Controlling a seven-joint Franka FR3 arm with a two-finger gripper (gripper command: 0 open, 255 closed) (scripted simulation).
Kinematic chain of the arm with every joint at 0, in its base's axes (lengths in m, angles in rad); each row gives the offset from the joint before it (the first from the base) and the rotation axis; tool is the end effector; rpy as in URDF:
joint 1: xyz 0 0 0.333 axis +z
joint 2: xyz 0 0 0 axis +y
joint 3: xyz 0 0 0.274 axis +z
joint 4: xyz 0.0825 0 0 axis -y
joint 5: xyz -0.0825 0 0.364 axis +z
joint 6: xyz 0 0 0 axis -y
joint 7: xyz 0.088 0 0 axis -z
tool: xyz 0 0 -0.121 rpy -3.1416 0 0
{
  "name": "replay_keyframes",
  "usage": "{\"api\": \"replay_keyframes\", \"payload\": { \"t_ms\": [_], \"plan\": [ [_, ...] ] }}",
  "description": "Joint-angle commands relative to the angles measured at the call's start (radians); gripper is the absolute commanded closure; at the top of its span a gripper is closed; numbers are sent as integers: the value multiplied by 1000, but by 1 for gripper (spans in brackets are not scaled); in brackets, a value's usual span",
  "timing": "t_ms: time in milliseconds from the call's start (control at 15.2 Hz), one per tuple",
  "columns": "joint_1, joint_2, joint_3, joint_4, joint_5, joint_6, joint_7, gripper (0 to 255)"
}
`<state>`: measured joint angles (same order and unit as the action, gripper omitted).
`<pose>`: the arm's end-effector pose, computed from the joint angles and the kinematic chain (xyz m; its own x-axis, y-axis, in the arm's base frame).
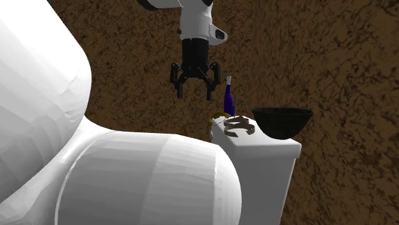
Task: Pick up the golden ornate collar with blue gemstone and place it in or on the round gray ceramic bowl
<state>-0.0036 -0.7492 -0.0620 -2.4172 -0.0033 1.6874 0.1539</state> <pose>0.3338 -0.0245 0.5168 0.9793 -0.2018 0.0123 -0.2012 -0.9787 -0.0413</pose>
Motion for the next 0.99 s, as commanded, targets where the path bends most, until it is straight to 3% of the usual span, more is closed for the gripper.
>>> {"api": "replay_keyframes", "payload": {
  "t_ms": [0, 924],
  "plan": [
    [0, 0, 0, 0, 0, 0, 0, 0],
    [29, 497, -9, 225, -44, 356, -86, 0]
  ]
}}
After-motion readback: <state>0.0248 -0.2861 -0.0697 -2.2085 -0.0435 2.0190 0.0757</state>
